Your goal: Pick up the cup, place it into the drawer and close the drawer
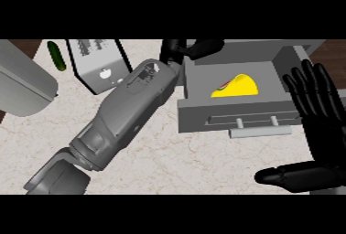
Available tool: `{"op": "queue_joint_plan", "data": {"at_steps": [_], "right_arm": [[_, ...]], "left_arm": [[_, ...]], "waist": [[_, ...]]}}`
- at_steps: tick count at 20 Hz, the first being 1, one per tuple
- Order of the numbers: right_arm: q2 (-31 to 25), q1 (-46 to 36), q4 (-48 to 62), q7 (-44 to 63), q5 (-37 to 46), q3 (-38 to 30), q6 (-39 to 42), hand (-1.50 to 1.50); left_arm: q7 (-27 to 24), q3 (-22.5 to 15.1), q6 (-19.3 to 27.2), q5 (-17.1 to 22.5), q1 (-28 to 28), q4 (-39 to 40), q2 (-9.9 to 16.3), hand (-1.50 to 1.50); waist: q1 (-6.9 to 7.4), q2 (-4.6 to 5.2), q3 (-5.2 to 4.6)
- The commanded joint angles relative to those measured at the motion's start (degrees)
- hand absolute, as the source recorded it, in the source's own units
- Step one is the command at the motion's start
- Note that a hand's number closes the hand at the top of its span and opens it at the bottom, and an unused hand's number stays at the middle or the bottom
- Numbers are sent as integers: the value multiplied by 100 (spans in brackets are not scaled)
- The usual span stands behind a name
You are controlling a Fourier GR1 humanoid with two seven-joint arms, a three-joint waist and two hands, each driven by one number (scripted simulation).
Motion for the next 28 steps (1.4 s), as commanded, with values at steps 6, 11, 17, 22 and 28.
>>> {"op": "queue_joint_plan", "data": {"at_steps": [6, 11, 17, 22, 28], "right_arm": [[-71, -126, 16, 114, -134, -39, 68, -150], [-41, -49, -87, 47, -198, 5, 132, -150], [-75, -195, -48, 59, -483, -33, 279, -150], [40, -146, 92, -45, -639, -90, 274, -150], [-169, 114, -106, 240, -1100, -339, 466, -150]], "left_arm": [[-88, -911, 157, 537, -267, 529, 0, 150], [65, -1339, 306, 418, -414, 902, 0, -150], [-8, -1437, 491, 760, -395, 757, 0, -150], [-359, -1238, 215, 1246, -405, 359, 0, -150], [-863, -874, -146, 1584, -376, 250, 0, -150]], "waist": [[-157, 38, 3], [-281, 75, 7], [-272, 78, 5], [-135, 46, 2], [110, -22, -1]]}}
